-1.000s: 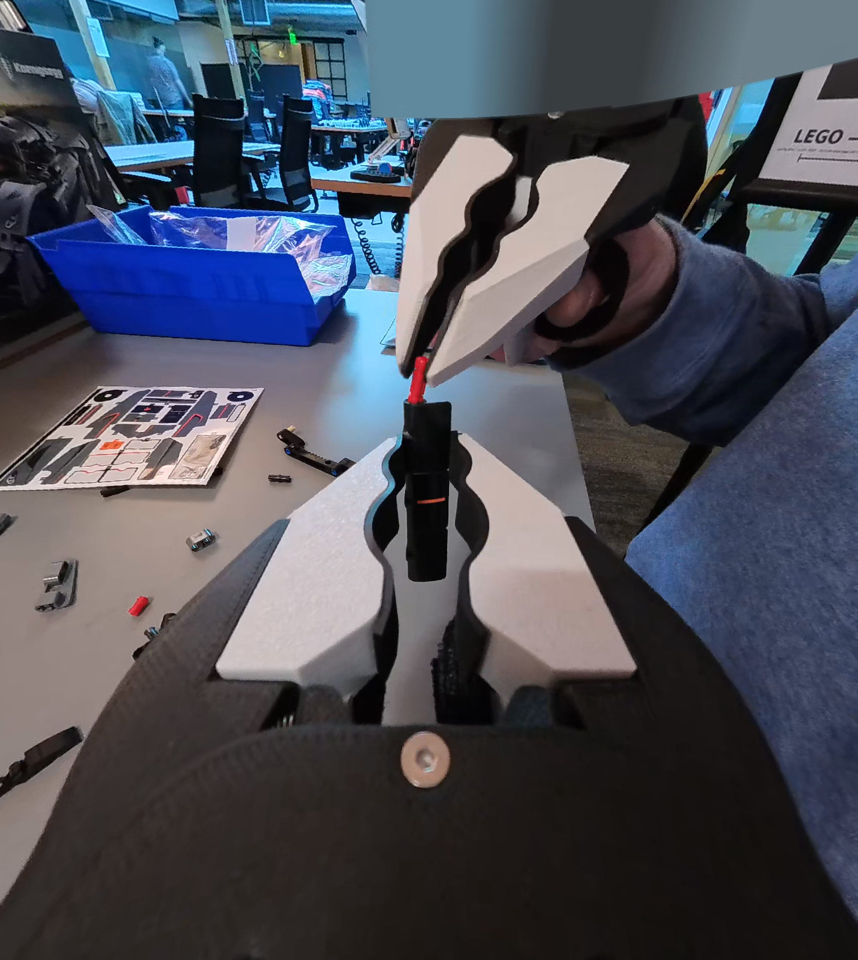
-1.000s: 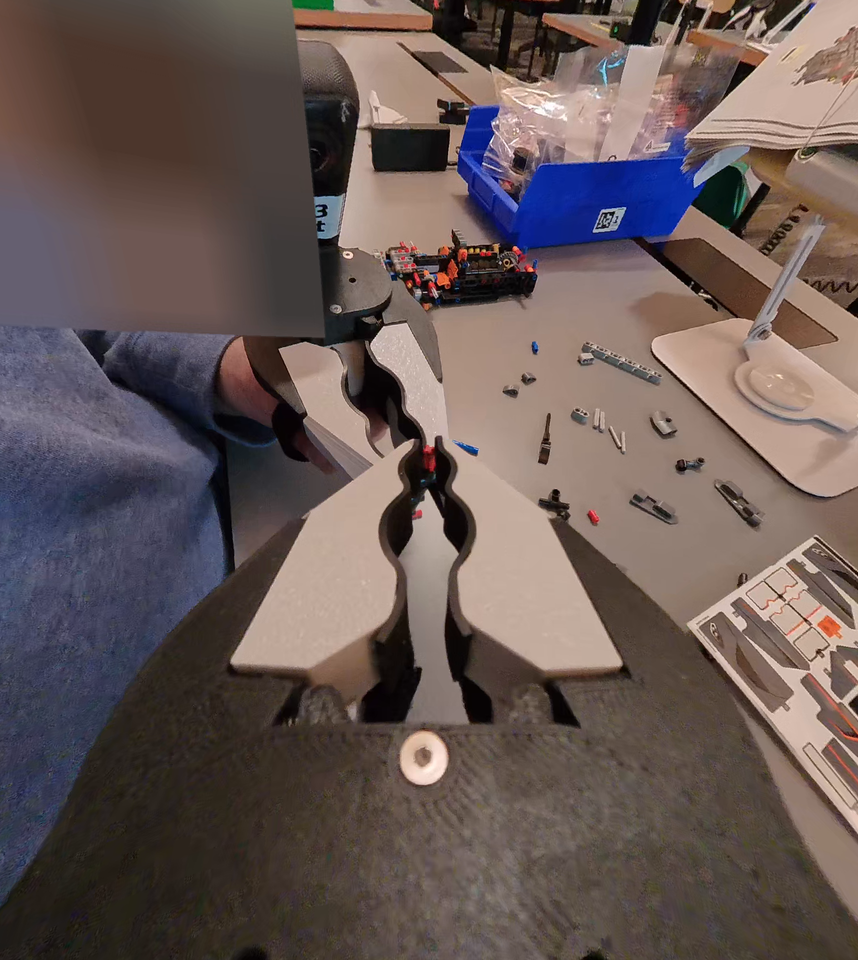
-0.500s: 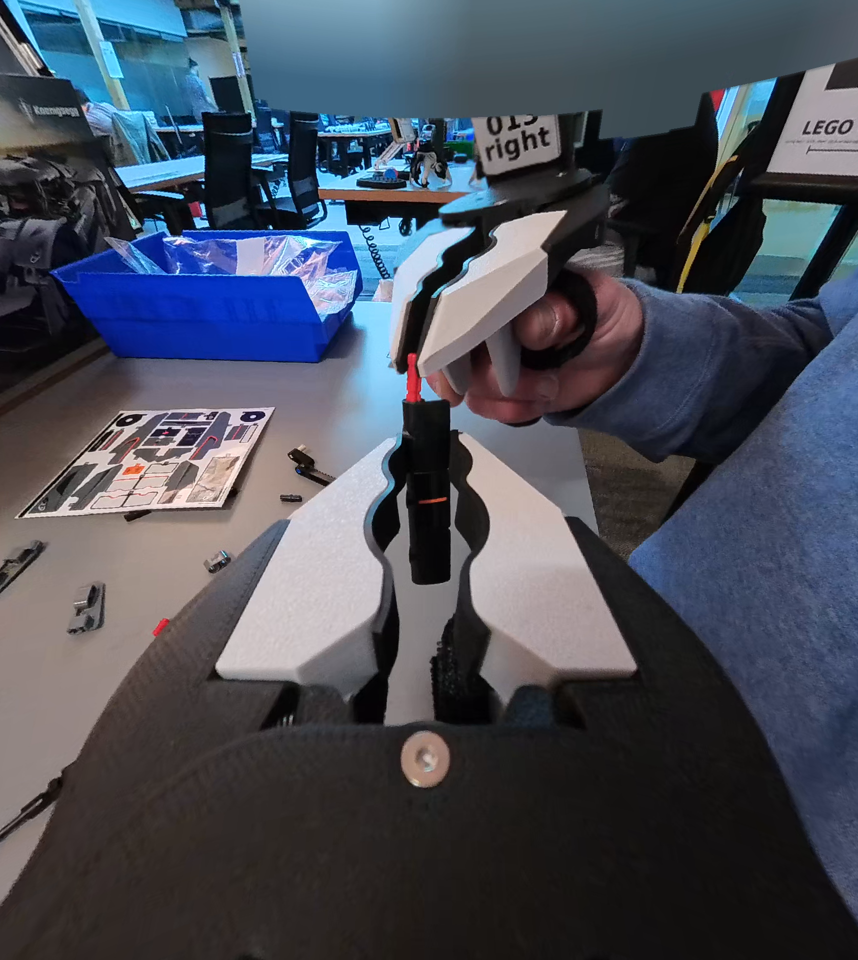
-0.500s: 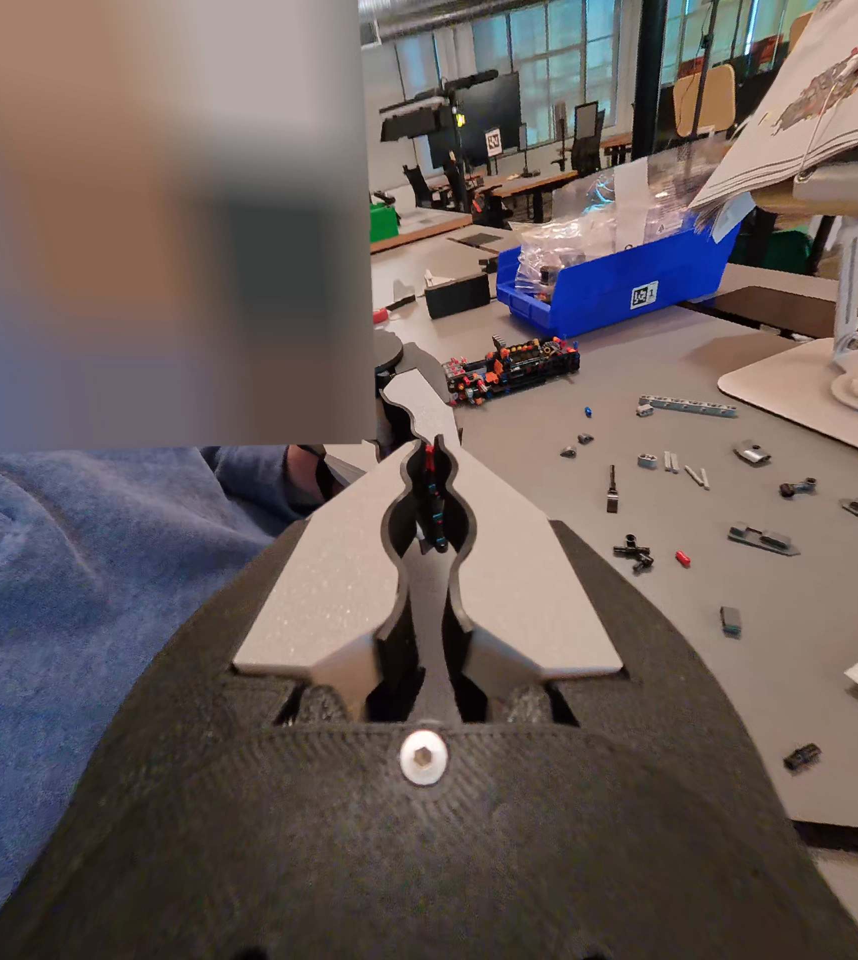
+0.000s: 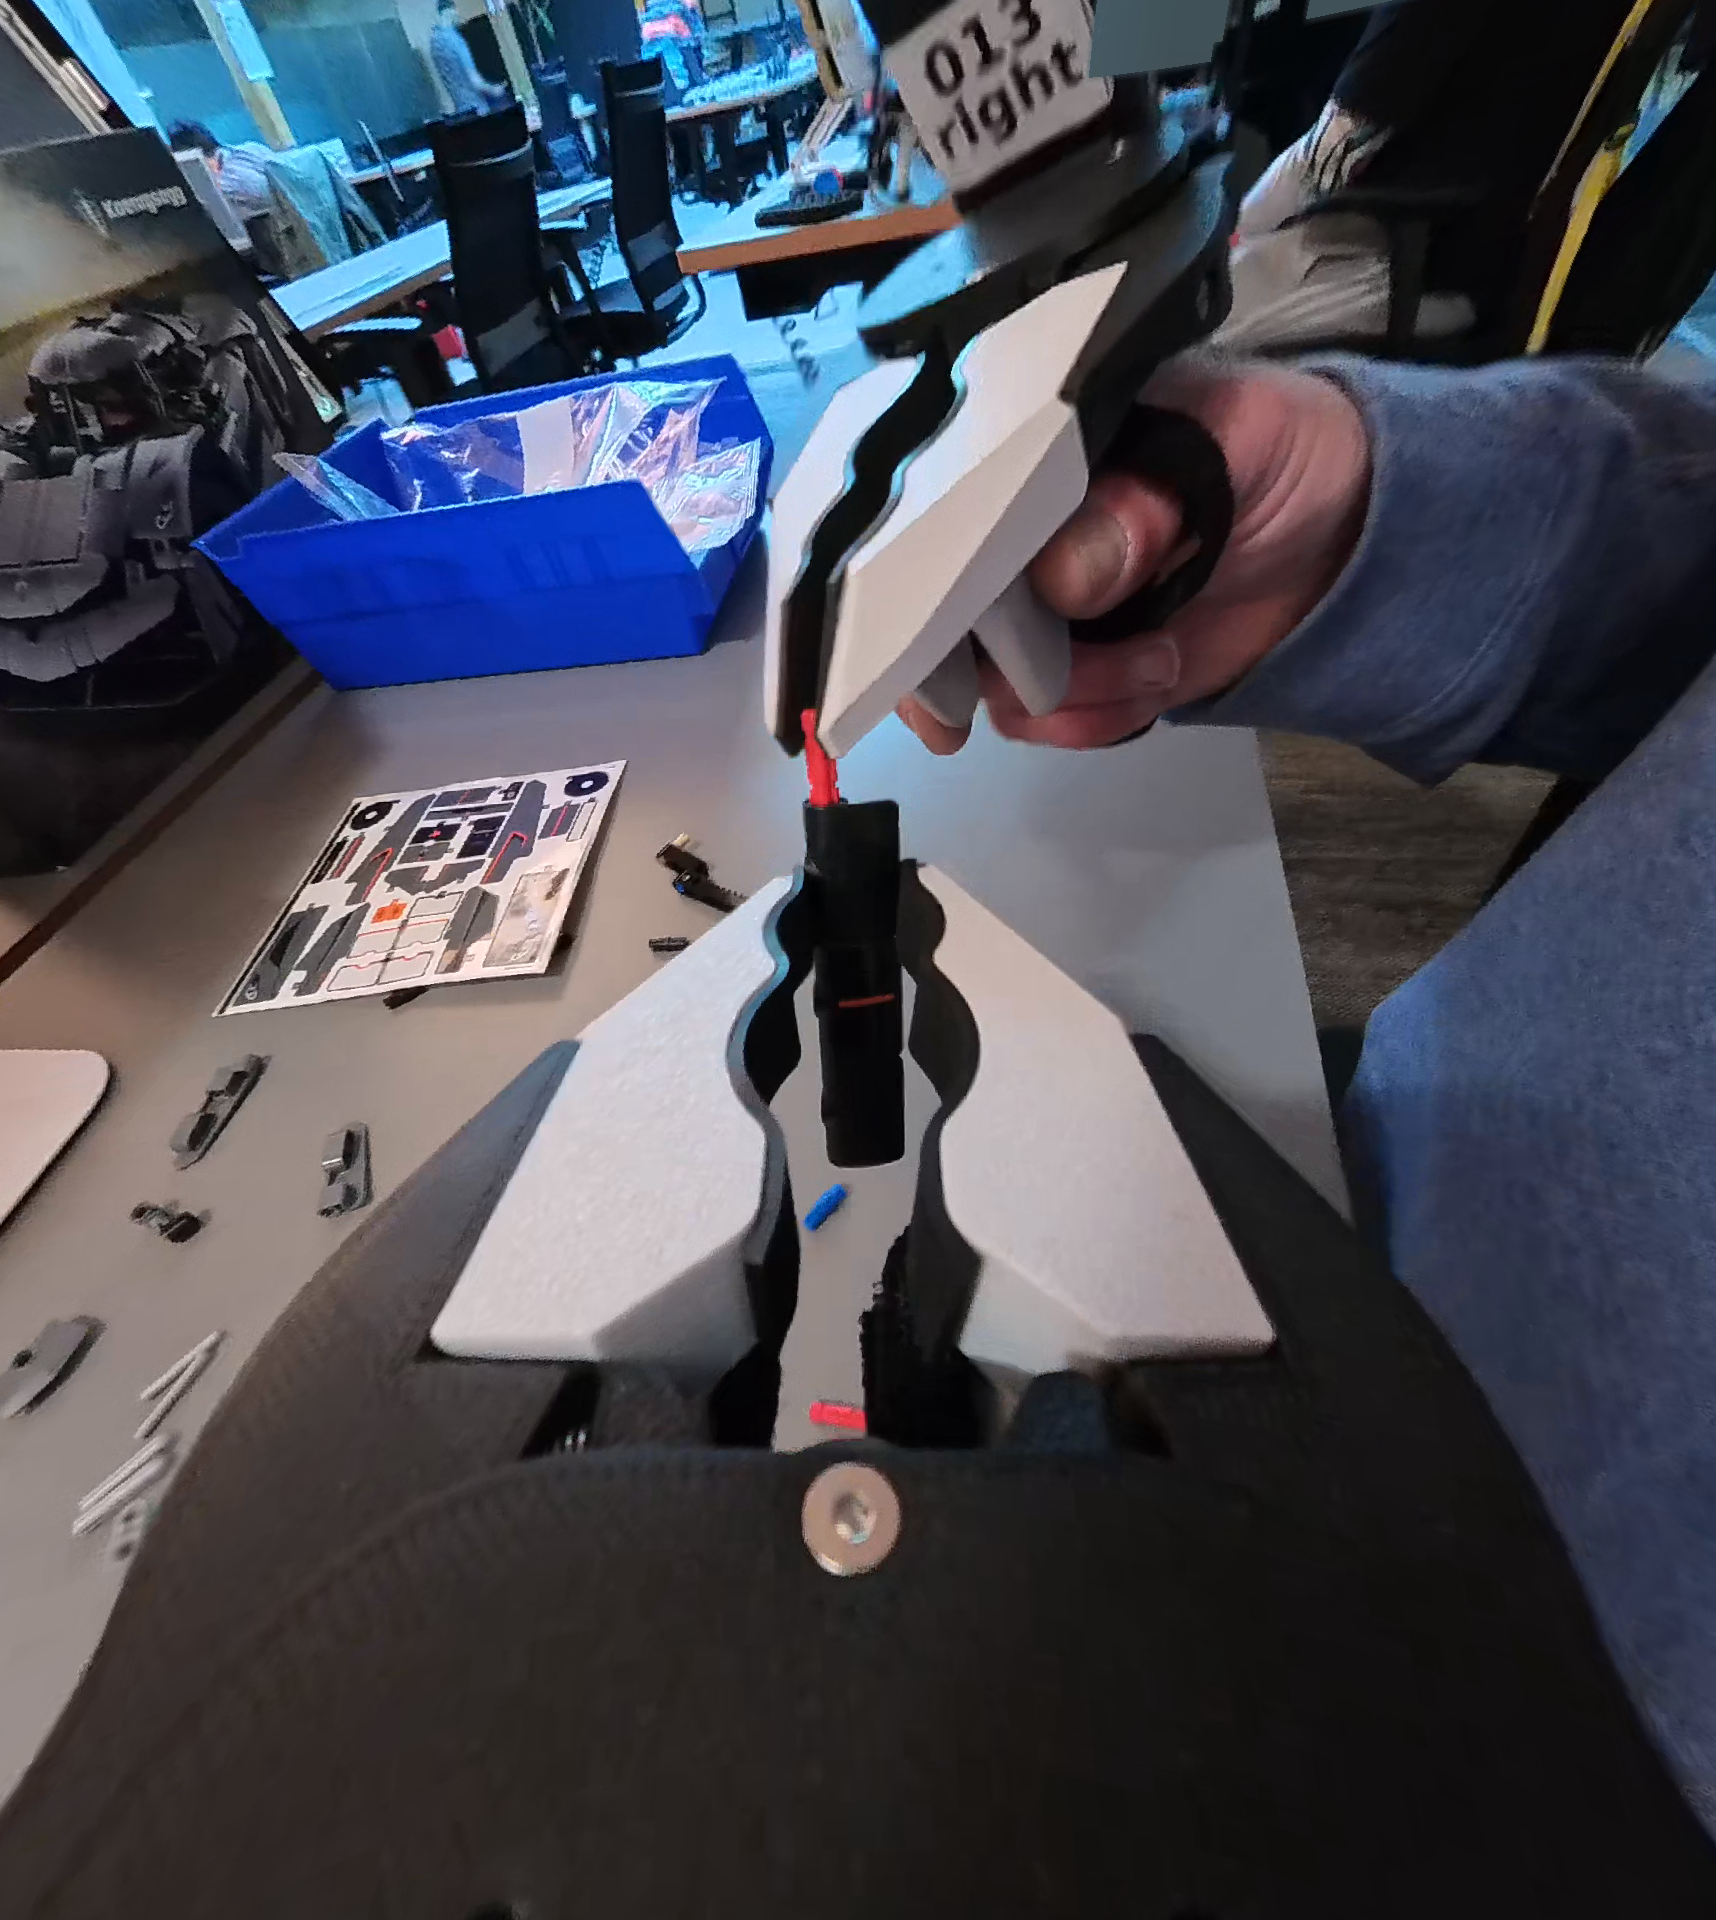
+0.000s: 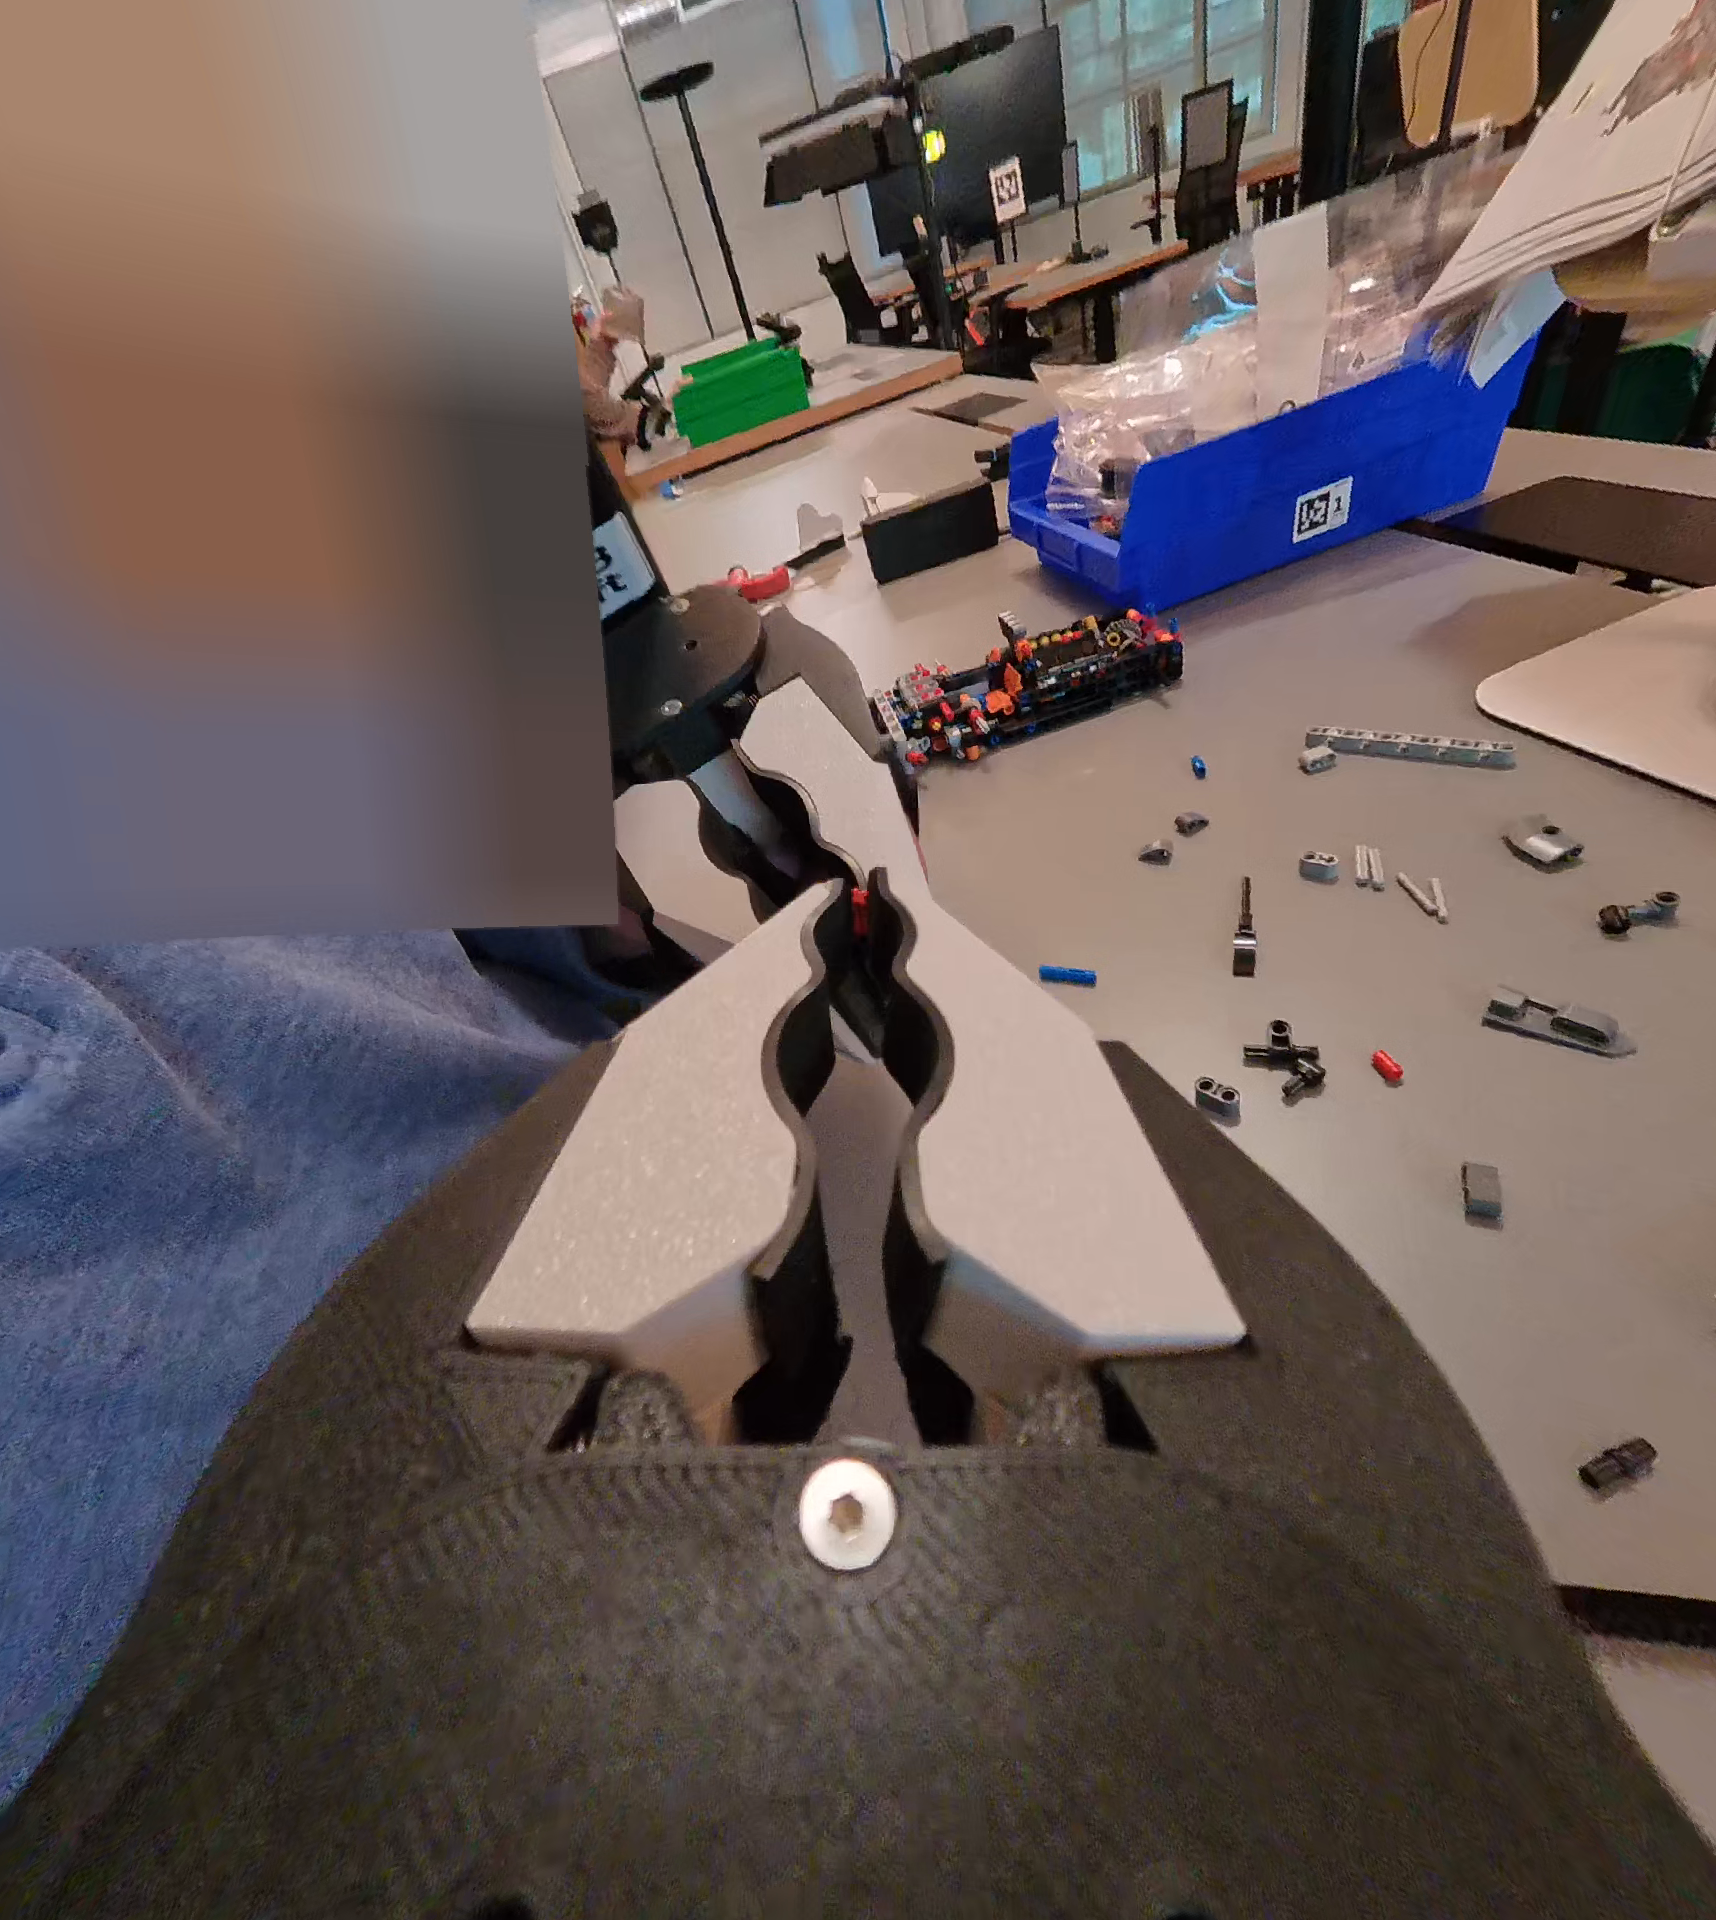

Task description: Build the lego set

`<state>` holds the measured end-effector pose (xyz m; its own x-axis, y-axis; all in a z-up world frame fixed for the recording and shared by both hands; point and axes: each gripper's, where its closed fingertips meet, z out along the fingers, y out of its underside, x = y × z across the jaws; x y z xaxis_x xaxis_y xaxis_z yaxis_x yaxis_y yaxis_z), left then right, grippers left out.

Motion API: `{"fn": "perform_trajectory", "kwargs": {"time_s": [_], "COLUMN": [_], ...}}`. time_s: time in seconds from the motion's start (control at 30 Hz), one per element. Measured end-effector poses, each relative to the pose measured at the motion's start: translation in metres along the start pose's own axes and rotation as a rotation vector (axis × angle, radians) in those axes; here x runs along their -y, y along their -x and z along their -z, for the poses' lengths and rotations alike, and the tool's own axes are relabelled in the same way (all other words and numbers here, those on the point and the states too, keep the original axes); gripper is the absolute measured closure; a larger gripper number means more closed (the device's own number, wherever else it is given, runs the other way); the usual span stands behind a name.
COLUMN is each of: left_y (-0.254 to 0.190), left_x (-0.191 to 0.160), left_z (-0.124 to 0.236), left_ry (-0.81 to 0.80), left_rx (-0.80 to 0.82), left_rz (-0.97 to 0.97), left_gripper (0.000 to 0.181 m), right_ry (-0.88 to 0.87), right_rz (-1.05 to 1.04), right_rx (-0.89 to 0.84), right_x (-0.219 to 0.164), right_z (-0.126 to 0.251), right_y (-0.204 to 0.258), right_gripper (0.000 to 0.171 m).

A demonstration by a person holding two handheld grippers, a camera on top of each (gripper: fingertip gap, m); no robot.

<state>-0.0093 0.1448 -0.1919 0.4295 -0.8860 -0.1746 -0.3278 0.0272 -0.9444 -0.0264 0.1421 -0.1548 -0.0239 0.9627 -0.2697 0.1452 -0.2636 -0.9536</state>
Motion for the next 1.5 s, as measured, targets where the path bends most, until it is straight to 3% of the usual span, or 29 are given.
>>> {"fn": "perform_trajectory", "kwargs": {"time_s": [0.27, 0.9, 1.5], "left_y": [0.000, -0.007, -0.006], "left_x": [-0.003, 0.013, 0.011], "left_z": [-0.002, -0.004, -0.006], "left_ry": [0.032, -0.050, 0.026], "left_rx": [0.028, -0.002, 0.053], "left_rz": [-0.033, 0.037, -0.044], "left_gripper": [0.167, 0.168, 0.168], "right_ry": [0.015, -0.162, -0.088], "right_rz": [0.016, 0.096, 0.119], "right_rx": [-0.007, 0.028, 0.037], "right_x": [-0.003, 0.007, 0.003], "right_z": [0.000, 0.010, 0.011], "right_y": [-0.001, 0.008, 0.008], "right_gripper": [0.171, 0.171, 0.171]}}
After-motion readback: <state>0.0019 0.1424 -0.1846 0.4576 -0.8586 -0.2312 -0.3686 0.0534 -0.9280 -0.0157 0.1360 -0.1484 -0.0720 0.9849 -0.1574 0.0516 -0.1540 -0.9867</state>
